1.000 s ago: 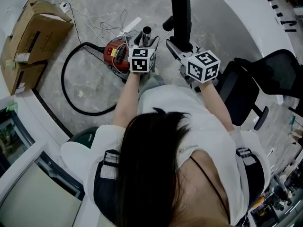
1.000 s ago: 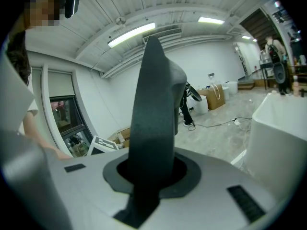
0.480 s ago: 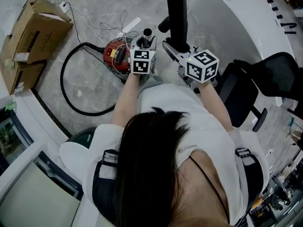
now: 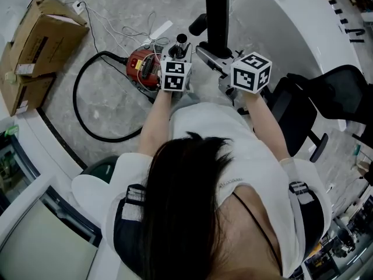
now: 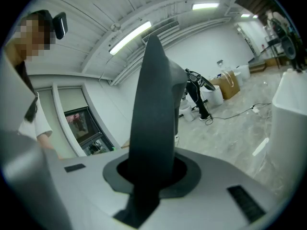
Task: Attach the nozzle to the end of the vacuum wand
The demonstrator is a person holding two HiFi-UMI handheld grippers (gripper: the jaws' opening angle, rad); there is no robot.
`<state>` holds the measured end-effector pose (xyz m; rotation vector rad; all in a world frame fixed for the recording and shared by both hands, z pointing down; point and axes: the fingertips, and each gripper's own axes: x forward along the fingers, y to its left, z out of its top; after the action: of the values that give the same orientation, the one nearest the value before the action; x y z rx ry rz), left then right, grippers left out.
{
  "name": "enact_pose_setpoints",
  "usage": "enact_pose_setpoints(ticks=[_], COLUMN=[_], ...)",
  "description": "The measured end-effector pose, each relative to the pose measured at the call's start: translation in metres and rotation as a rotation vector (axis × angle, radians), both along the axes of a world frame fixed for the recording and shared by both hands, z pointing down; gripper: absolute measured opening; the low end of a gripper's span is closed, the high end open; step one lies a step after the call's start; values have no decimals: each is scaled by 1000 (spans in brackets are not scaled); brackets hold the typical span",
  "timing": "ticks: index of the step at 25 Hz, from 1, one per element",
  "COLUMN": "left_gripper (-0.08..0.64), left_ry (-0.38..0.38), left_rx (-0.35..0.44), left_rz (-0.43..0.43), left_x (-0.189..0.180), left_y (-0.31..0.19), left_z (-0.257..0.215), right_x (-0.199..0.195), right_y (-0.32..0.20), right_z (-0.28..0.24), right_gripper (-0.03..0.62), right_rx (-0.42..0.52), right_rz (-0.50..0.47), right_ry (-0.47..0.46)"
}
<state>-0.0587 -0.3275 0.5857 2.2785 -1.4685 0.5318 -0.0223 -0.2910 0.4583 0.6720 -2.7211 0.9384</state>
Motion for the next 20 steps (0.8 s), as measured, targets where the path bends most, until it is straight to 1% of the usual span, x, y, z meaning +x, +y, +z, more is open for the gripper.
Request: enact_pose_setpoints(ticks=[8, 10, 14, 20], left_gripper=[120, 120, 120, 120], left_ry=[3, 8, 15, 31], left_rx=[11, 13, 17, 24], left_rz=[19, 27, 39, 54], left_x=[0, -1, -2, -2], left_y=[0, 2, 1, -1], left_z=[0, -1, -1, 1], right_x=[-14, -17, -22, -26], right_y=[-2, 0, 5, 7], right_z=[-10, -10, -6, -8], right_gripper=[78, 78, 80, 78], right_rx=[-136, -164, -193, -249], right_rz=[-76, -106, -166, -194], right_ry=[-137, -142, -116, -159])
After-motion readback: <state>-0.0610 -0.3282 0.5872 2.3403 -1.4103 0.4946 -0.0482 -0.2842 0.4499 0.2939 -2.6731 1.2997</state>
